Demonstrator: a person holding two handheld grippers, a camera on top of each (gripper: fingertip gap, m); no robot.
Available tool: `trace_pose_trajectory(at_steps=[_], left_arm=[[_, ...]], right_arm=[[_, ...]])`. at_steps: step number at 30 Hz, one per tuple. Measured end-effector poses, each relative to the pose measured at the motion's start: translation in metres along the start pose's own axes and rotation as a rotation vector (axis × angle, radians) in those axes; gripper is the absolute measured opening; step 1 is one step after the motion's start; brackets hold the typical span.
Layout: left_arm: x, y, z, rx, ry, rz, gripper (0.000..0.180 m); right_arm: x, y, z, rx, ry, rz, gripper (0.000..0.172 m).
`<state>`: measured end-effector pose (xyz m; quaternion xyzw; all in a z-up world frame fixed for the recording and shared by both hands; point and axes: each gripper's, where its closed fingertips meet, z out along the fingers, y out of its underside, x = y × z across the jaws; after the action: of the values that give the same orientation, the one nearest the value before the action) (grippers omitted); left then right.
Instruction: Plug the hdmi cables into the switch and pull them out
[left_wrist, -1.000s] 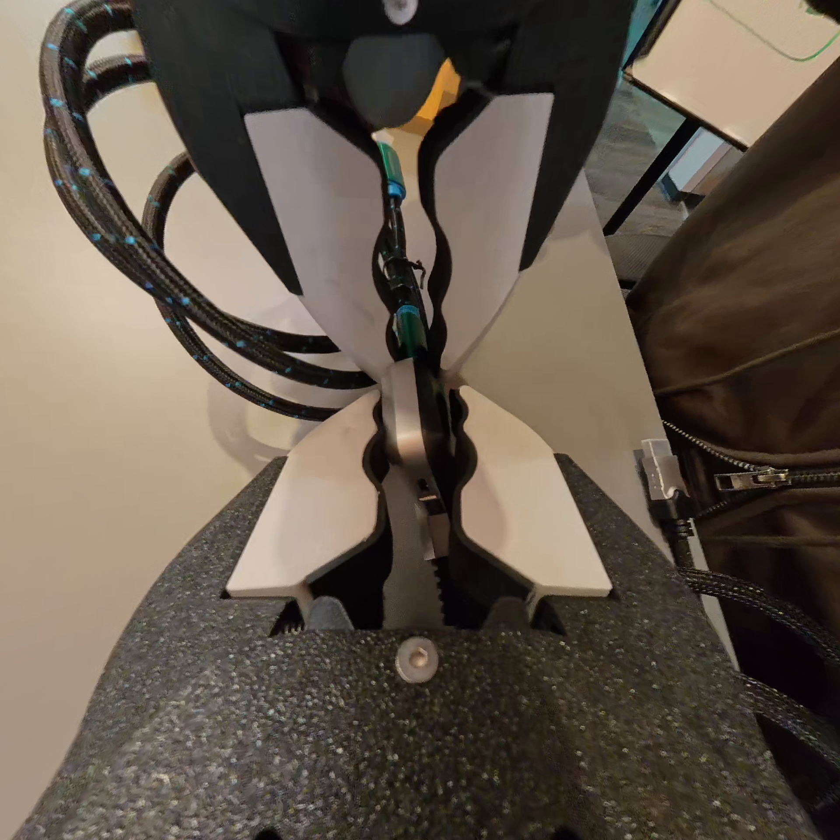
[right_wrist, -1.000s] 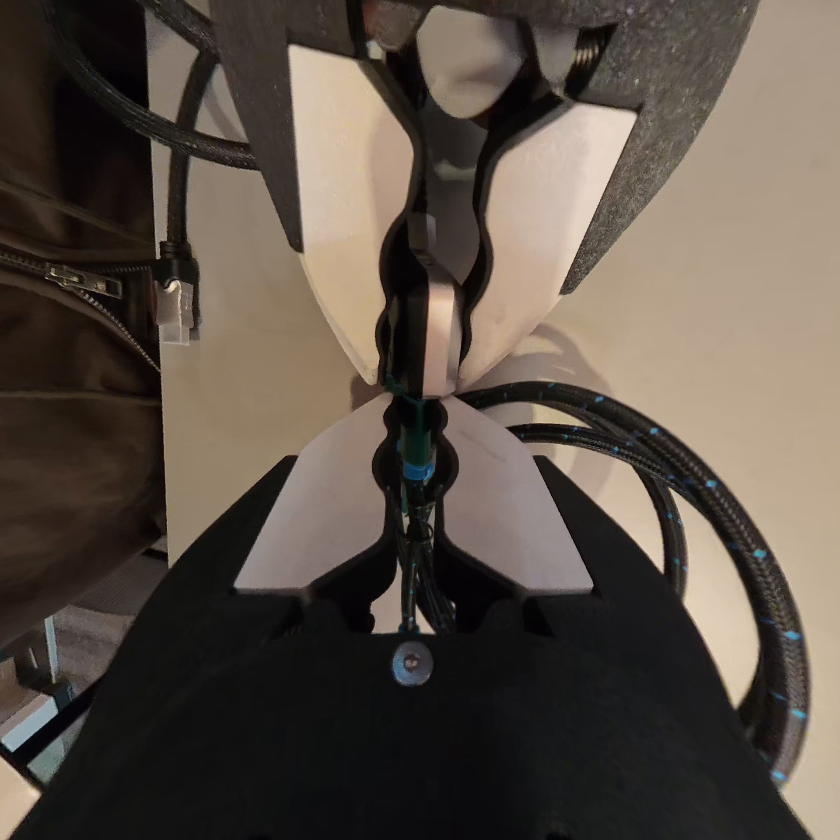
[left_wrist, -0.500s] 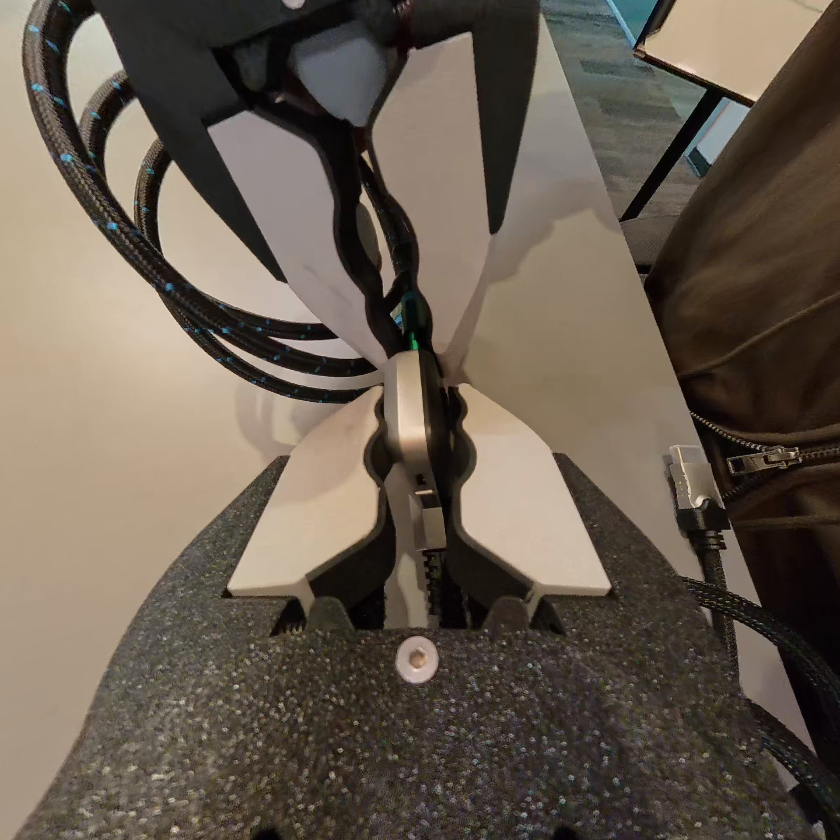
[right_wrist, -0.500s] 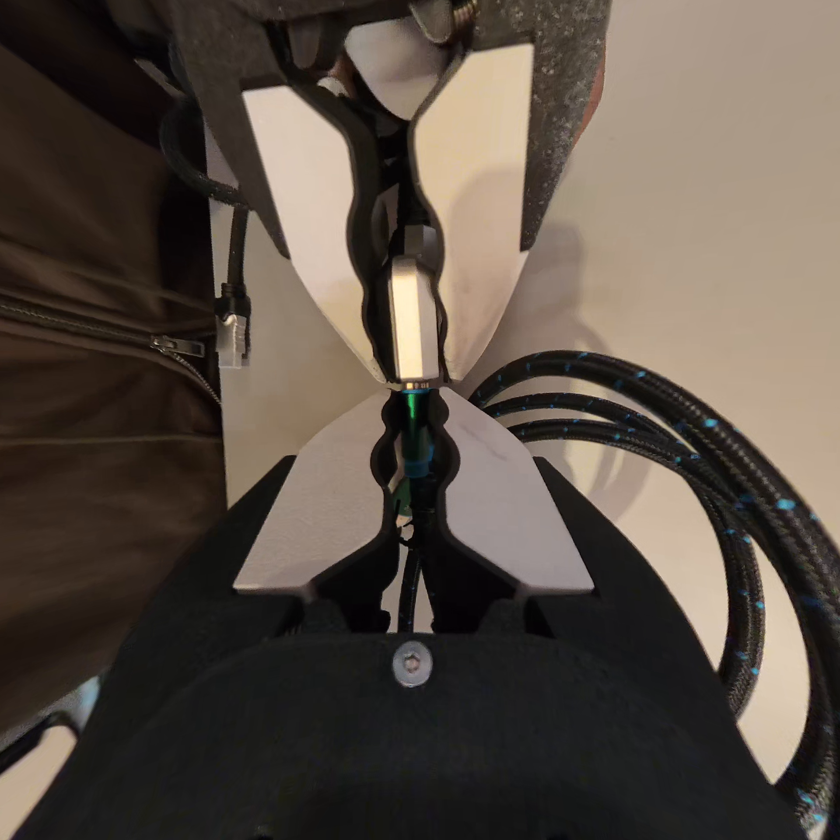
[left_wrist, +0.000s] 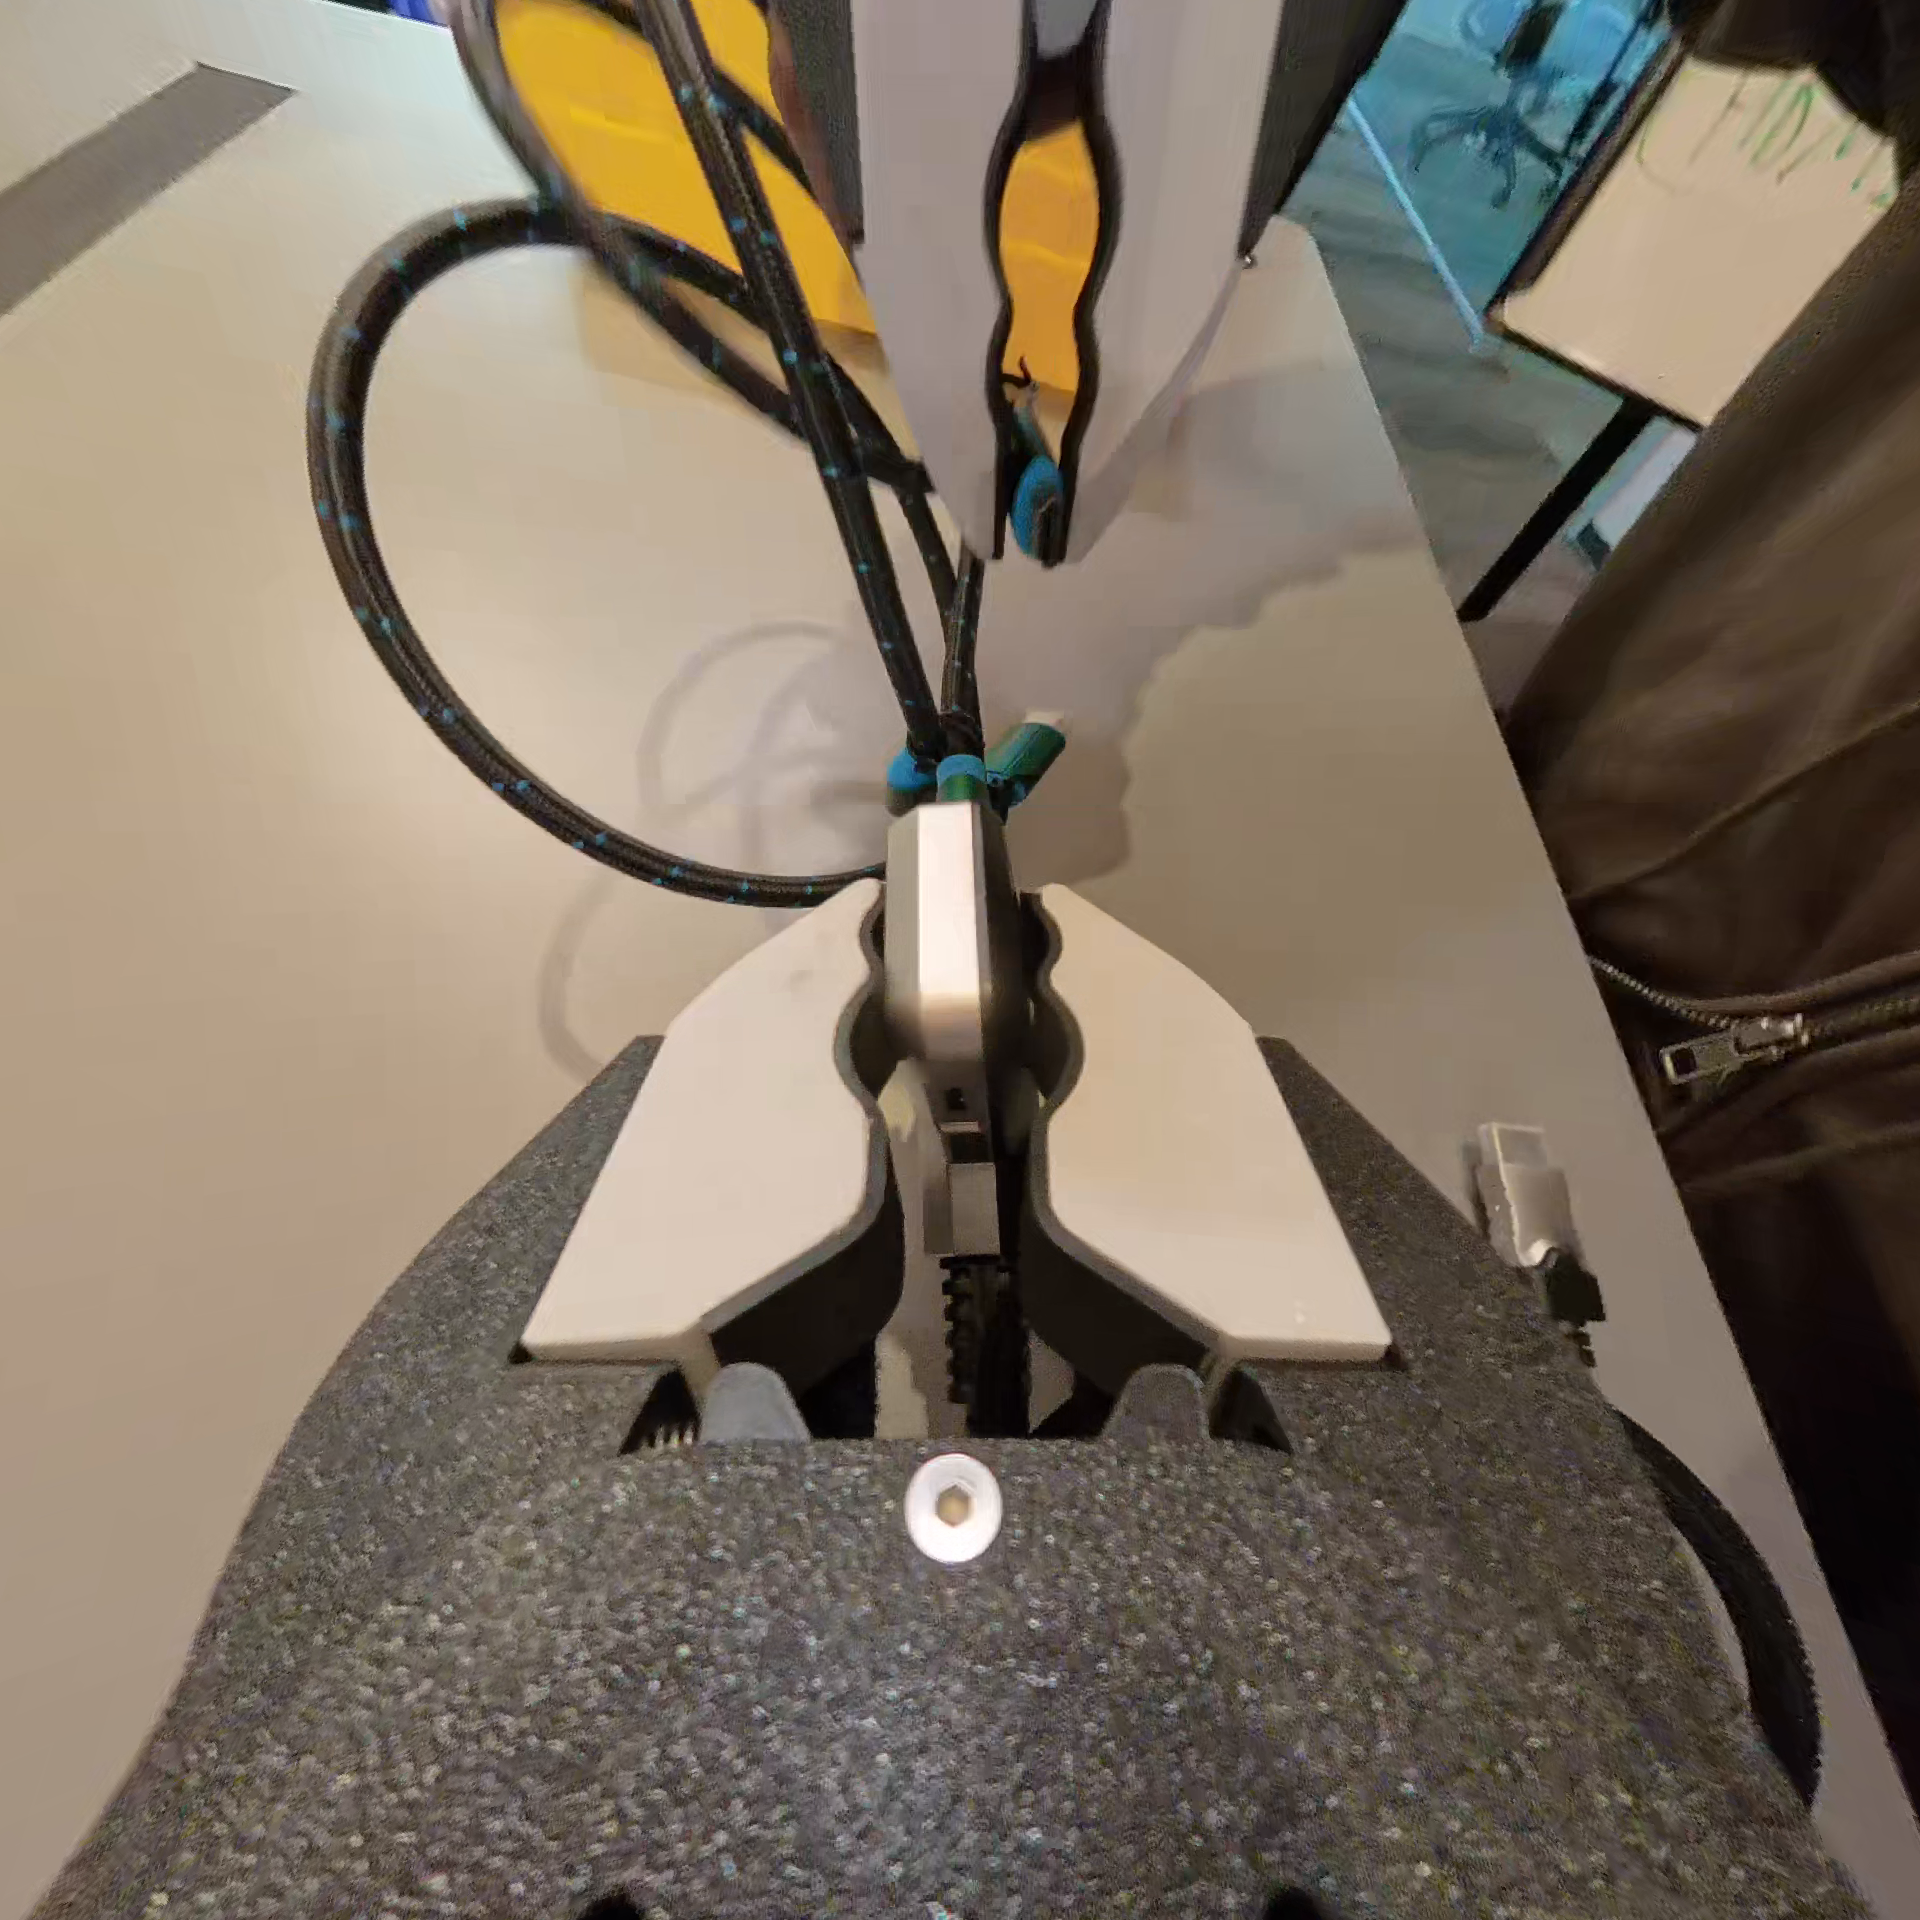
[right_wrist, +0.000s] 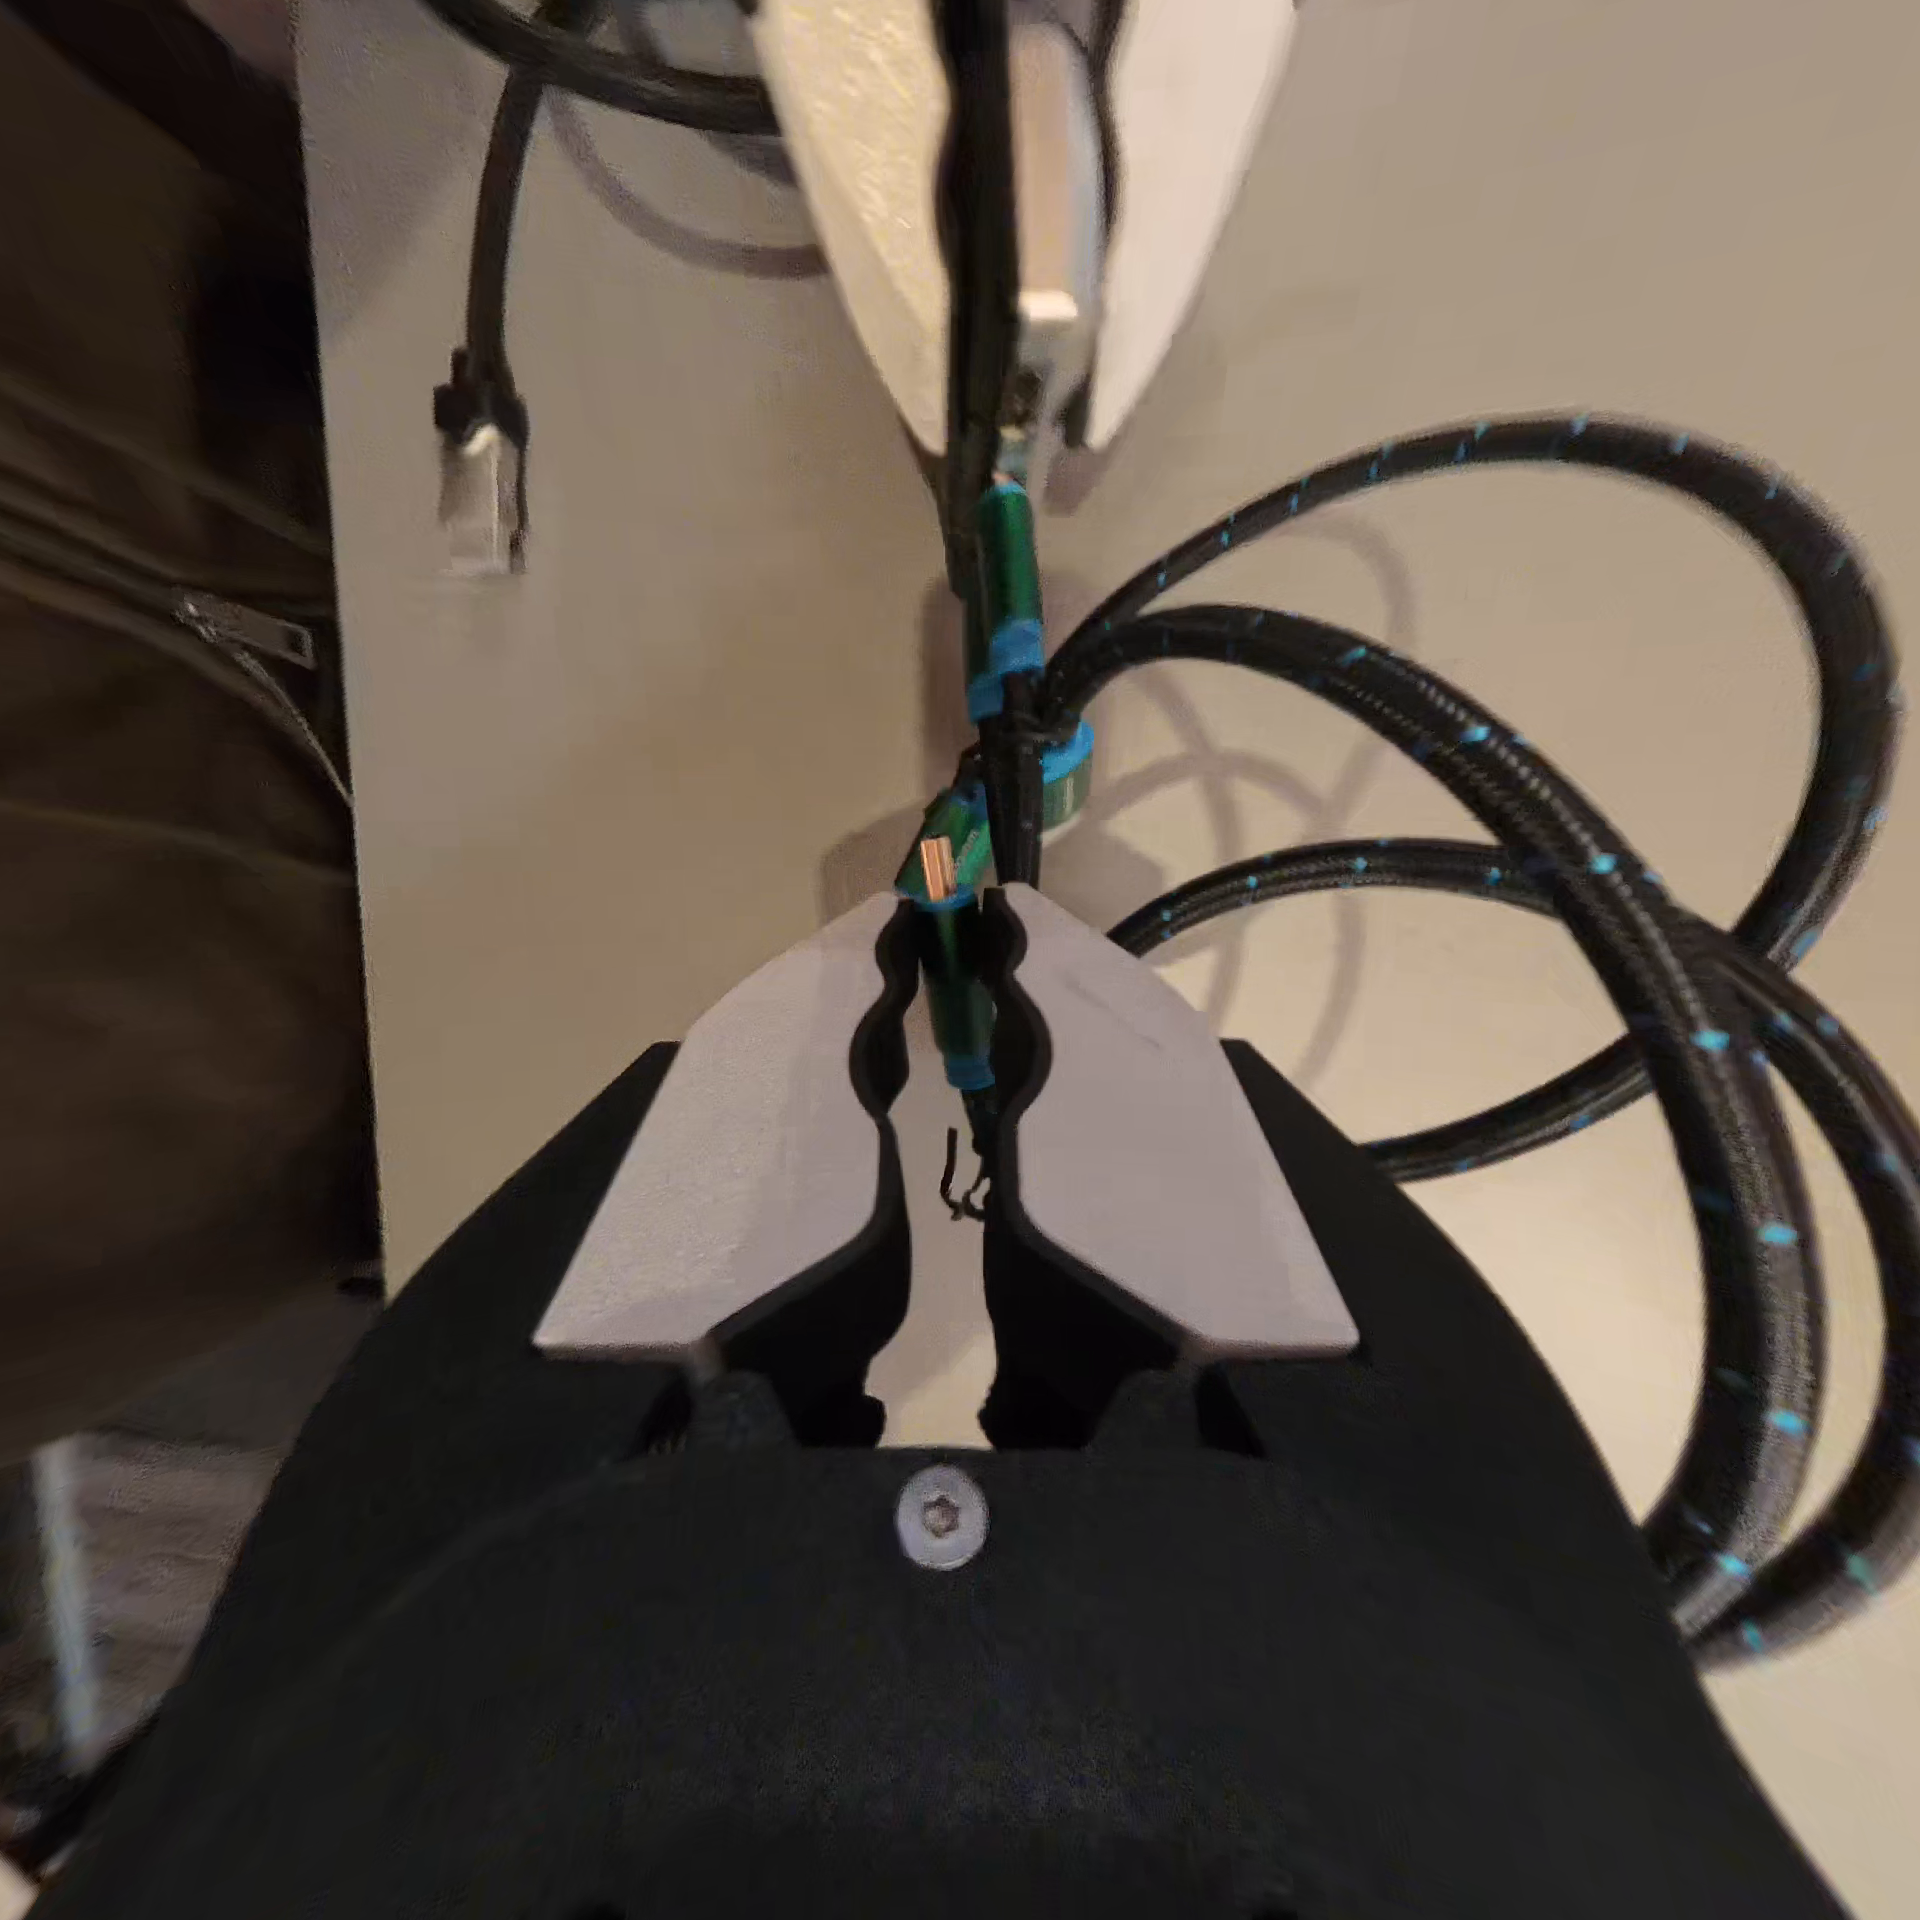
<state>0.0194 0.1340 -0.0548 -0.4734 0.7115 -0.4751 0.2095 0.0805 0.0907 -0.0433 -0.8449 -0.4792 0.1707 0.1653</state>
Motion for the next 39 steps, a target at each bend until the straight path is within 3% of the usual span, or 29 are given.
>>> trace_pose_trajectory(at_steps=[3, 15, 28, 31, 33, 39], left_arm=[[0.002, 0.008, 0.01, -0.043, 0.018, -0.023, 0.023], [0.001, 0.011, 0.011, -0.01, 0.083, -0.195, 0.023], [-0.005, 0.012, 0.017, 0.019, 0.088, -0.35, 0.024], [-0.007, 0.013, 0.017, 0.023, 0.082, -0.365, 0.024], [-0.008, 0.013, 0.017, 0.025, 0.082, -0.375, 0.025], [-0.012, 0.014, 0.015, 0.033, 0.076, -0.393, 0.025]], right_arm=[[-0.007, -0.009, -0.004, 0.009, 0.054, -0.087, 0.012], [-0.003, -0.016, -0.007, 0.104, 0.07, -0.052, 0.012], [0.018, 0.004, 0.028, -0.059, 0.318, -0.053, 0.023], [0.023, 0.001, 0.024, -0.016, 0.401, -0.055, 0.05], [0.025, 0.0, 0.016, 0.032, 0.463, -0.048, 0.058], [0.015, 0.002, -0.02, 0.326, 0.598, 0.06, 0.055]])
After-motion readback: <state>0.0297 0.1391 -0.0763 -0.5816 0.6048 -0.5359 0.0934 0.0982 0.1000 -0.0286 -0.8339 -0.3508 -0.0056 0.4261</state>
